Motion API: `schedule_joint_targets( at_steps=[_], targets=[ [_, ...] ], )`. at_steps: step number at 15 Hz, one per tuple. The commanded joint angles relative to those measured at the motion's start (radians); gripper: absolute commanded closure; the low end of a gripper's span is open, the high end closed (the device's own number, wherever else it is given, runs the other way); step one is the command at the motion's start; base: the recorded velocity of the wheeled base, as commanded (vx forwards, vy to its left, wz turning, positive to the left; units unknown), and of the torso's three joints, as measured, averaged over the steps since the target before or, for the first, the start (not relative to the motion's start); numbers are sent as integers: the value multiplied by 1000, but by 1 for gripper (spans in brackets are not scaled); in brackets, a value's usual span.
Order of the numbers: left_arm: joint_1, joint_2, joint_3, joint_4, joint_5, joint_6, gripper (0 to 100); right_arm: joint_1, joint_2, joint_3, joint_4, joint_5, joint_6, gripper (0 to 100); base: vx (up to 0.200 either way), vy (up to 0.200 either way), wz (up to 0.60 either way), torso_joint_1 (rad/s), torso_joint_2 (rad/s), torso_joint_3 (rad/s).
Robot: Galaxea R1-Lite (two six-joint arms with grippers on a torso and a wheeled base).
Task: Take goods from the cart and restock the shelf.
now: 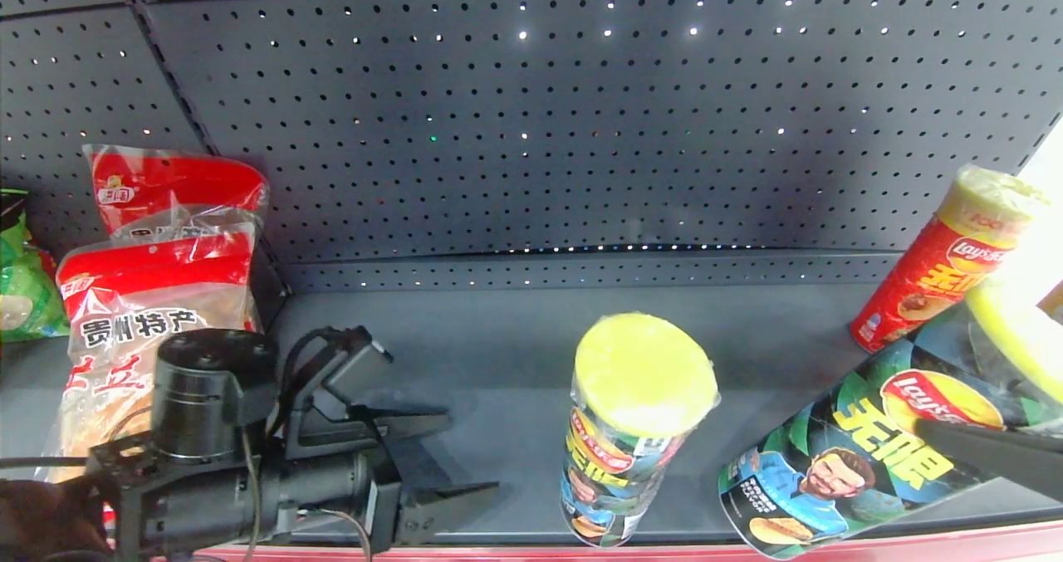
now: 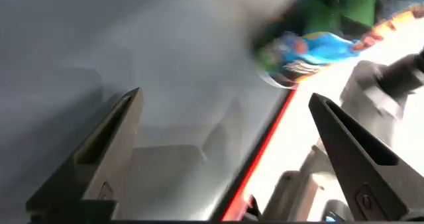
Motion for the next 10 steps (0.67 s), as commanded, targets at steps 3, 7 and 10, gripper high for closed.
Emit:
schedule_joint_targets(
  at_steps=[3,7,10],
  targets=[
    [214,-217,-29,1,76,5,0,0,12,8,0,0,0,100,0,0,0,0,0,0],
    [289,-355,-72,41,205,-1,0,2,16,16,0,0,-2,100,0,0,0,0,0,0],
    [315,-531,-25,115,260,-3,0,11,16,27,0,0,-2,100,0,0,0,0,0,0]
  ],
)
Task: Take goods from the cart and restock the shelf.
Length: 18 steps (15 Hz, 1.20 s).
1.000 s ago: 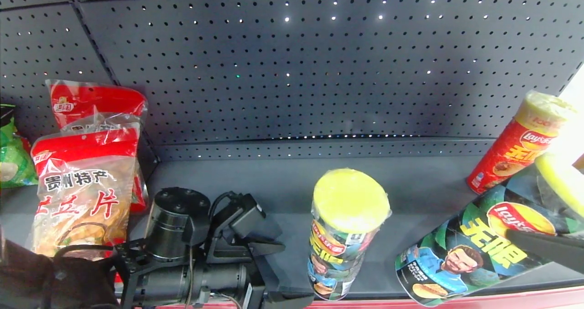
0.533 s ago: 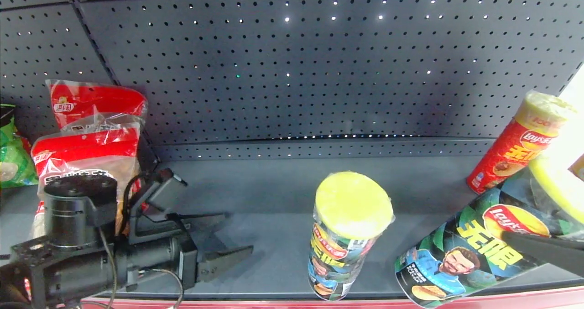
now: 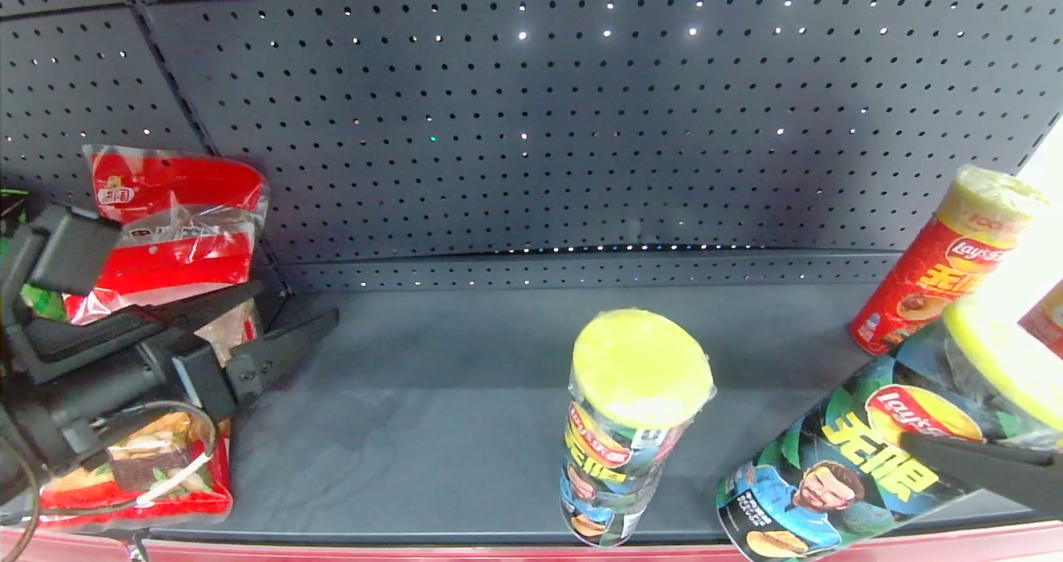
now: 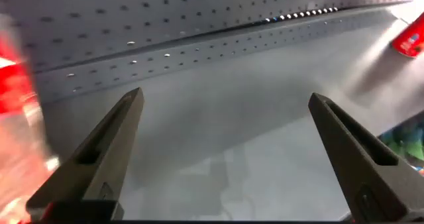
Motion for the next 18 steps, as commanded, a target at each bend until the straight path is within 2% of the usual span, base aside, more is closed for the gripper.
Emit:
schedule_joint_targets(
  at_steps=[1,4,6,7,8,9,10,11,12,13,14,15,16,17,18],
  targets=[
    [83,-203,5,62,45,0,0,22,0,13,2,-2,-1,100,0,0,0,0,0,0],
    [138,-366,-21,121,81,0,0,39,-7,36,0,-14,-1,100,0,0,0,0,0,0],
    [332,-510,-18,195,85,-2,0,46,-9,37,2,-14,-1,100,0,0,0,0,0,0],
    [405,-571,-1,206,83,0,0,59,-9,37,2,-14,-1,100,0,0,0,0,0,0],
    [424,-591,15,206,83,0,0,62,-9,37,2,-14,-1,100,0,0,0,0,0,0],
    [477,-680,101,206,78,2,0,68,-9,37,2,-16,-1,100,0,0,0,0,0,0],
    [504,-737,128,207,74,26,0,69,-7,37,2,-16,-1,100,0,0,0,0,0,0],
    [513,-794,173,213,63,69,0,71,-6,36,2,-16,-2,100,0,0,0,0,0,0],
    [520,-827,219,220,39,81,0,76,-4,34,0,-14,-2,100,0,0,0,0,0,0],
    [519,-883,280,232,-21,86,0,82,-3,26,0,-14,-2,100,0,0,0,0,0,0],
    [508,-946,366,255,-112,146,0,82,0,13,0,-14,-2,100,0,0,0,0,0,0],
    [476,-1016,390,348,-164,176,0,82,3,3,0,-14,-1,100,0,0,0,0,0,0],
    [395,-1079,383,468,-165,179,0,82,3,0,0,-14,-1,100,0,0,0,0,0,0],
    [346,-1104,384,487,-165,179,0,82,3,0,0,-14,-1,100,0,0,0,0,0,0],
    [333,-1111,384,506,-139,173,0,82,6,3,0,-16,-1,100,0,0,0,0,0,0]
  ],
)
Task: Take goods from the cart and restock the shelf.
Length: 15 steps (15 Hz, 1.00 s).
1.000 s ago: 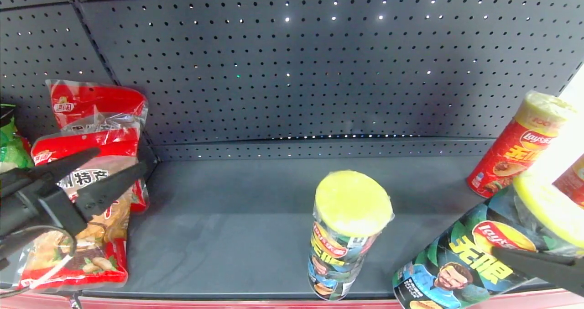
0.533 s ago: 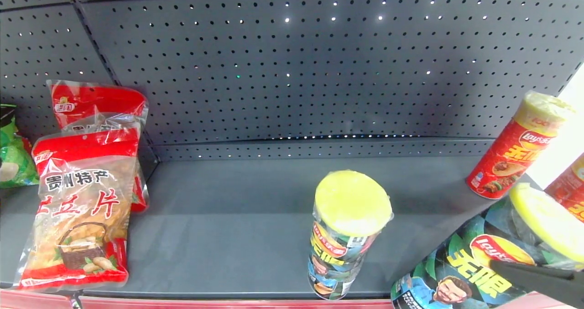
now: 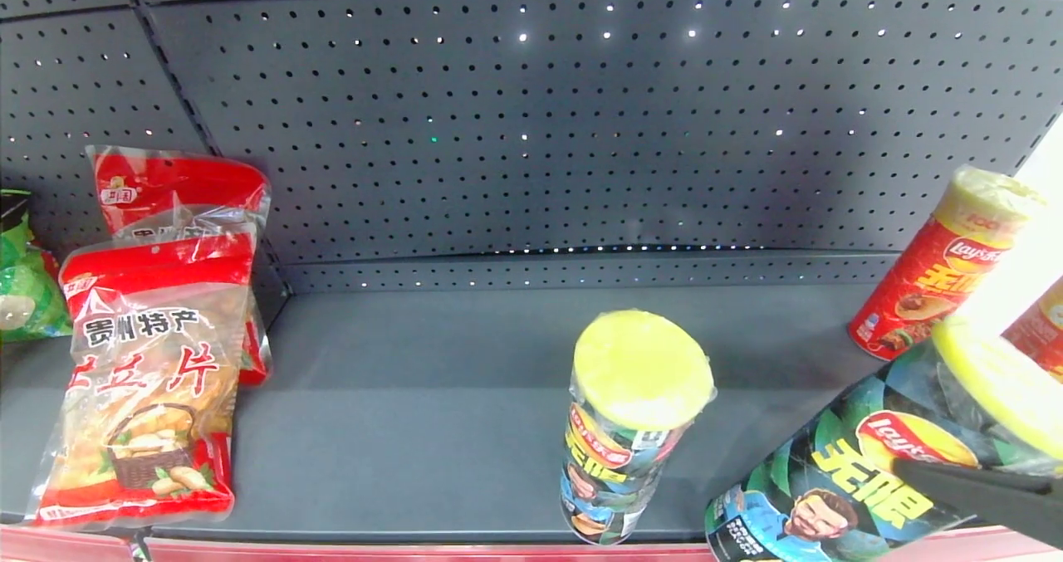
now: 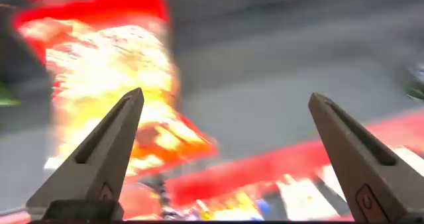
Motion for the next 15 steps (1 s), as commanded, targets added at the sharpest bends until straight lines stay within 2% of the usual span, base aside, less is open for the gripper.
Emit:
schedule_joint_targets(
  at_steps=[1,2,3,4,5,7,8,9,10,11,12,13,14,15],
  targets=[
    [-51,-109,15,47,54,15,0,0,3,2,0,0,0,100,0,0,0,0,0,0],
    [-50,-108,17,51,117,33,0,-1,5,0,0,0,0,100,0,0,0,0,0,0],
    [-50,-108,17,51,117,33,0,-1,5,0,0,0,0,100,0,0,0,0,0,0],
    [-51,-108,20,137,246,138,0,-3,3,-2,0,-12,1,100,0,0,0,0,0,0],
    [-51,-108,18,225,246,153,0,-3,3,-5,-2,-12,1,100,0,0,0,0,0,0],
    [-51,-108,17,223,240,156,0,-6,-3,-9,-2,-14,3,100,0,0,0,0,0,0],
    [-131,-92,15,228,214,187,0,-7,-8,-17,0,-14,6,100,0,0,0,0,0,0],
    [-254,-72,15,229,225,170,0,-7,-8,-20,-2,-12,9,100,0,0,0,0,0,0],
    [-295,-80,17,226,260,131,0,-7,-5,-20,-2,-12,9,100,0,0,0,0,0,0],
    [-277,-111,18,222,357,93,0,-7,1,-14,-6,-11,9,100,0,0,0,0,0,0],
    [-277,-109,18,218,415,82,0,-6,3,-14,-6,-11,9,100,0,0,0,0,0,0],
    [-274,-108,18,218,470,58,0,-6,3,-20,-6,-11,9,100,0,0,0,0,0,0],
    [-271,-106,18,220,492,23,0,-4,9,-35,-6,-11,9,100,0,0,0,0,0,0],
    [-193,-101,17,225,507,10,0,-4,12,-40,-6,-11,9,100,0,0,0,0,0,0]
  ],
)
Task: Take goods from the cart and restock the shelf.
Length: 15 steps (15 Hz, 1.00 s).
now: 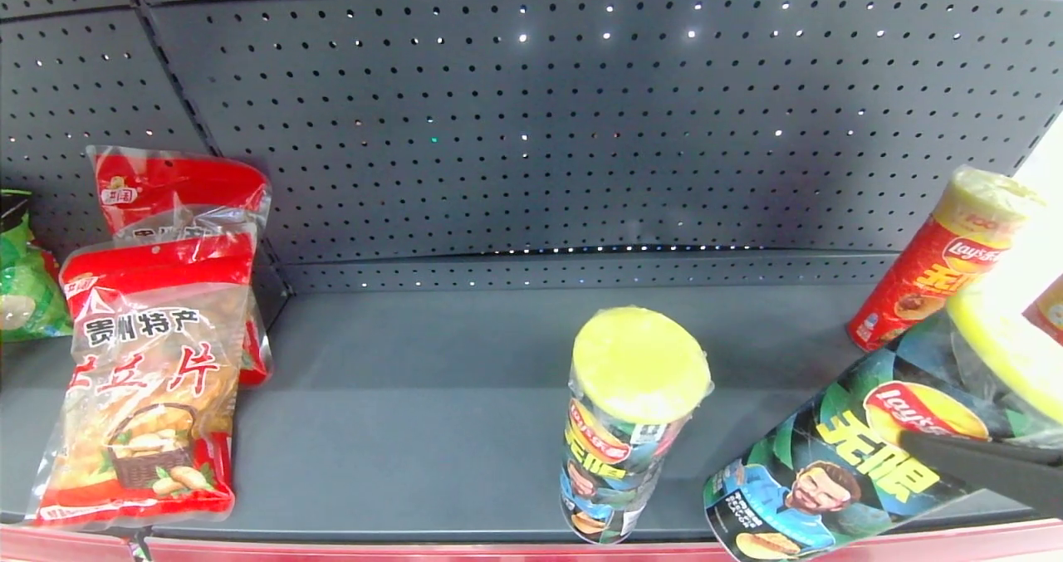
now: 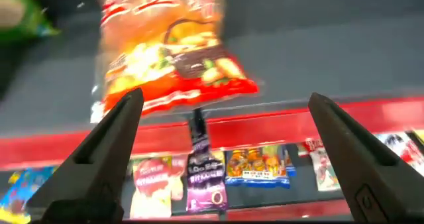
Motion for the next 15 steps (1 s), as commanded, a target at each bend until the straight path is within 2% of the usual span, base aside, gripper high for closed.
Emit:
schedule_joint_targets(
  at_steps=[1,2,3,4,5,7,10,11,12,13,15],
  targets=[
    [135,40,-1,1,7,6,0,4,10,-11,2,1,-1,100,0,0,0,0,0,0],
    [135,54,1,0,-9,33,0,4,20,-17,0,2,-1,100,0,0,0,0,0,0],
    [47,15,-1,1,-26,42,0,4,17,-26,-1,2,-1,100,0,0,0,0,0,0],
    [35,-28,-1,3,-12,11,0,4,15,-26,-1,2,-1,100,0,0,0,0,0,0],
    [99,-64,1,-2,16,-9,0,4,12,-25,-1,2,-1,100,0,0,0,0,0,0],
    [85,-84,1,-3,16,-10,0,4,12,-26,-1,2,1,100,0,0,0,0,0,0],
    [84,-95,1,-6,17,-33,0,2,20,-37,2,-4,15,100,0,0,0,0,0,0],
    [84,-95,2,-6,16,-87,0,16,36,-58,5,-21,30,100,0,0,0,0,0,0],
    [84,-95,1,-6,17,-109,0,25,46,-63,2,-21,32,100,0,0,0,0,0,0],
    [82,-95,1,40,10,-167,0,9,92,-89,-10,-4,36,100,0,0,0,0,0,0],
    [82,-95,1,41,10,-164,0,-25,167,-120,-73,33,36,100,0,0,0,0,0,0]
  ],
)
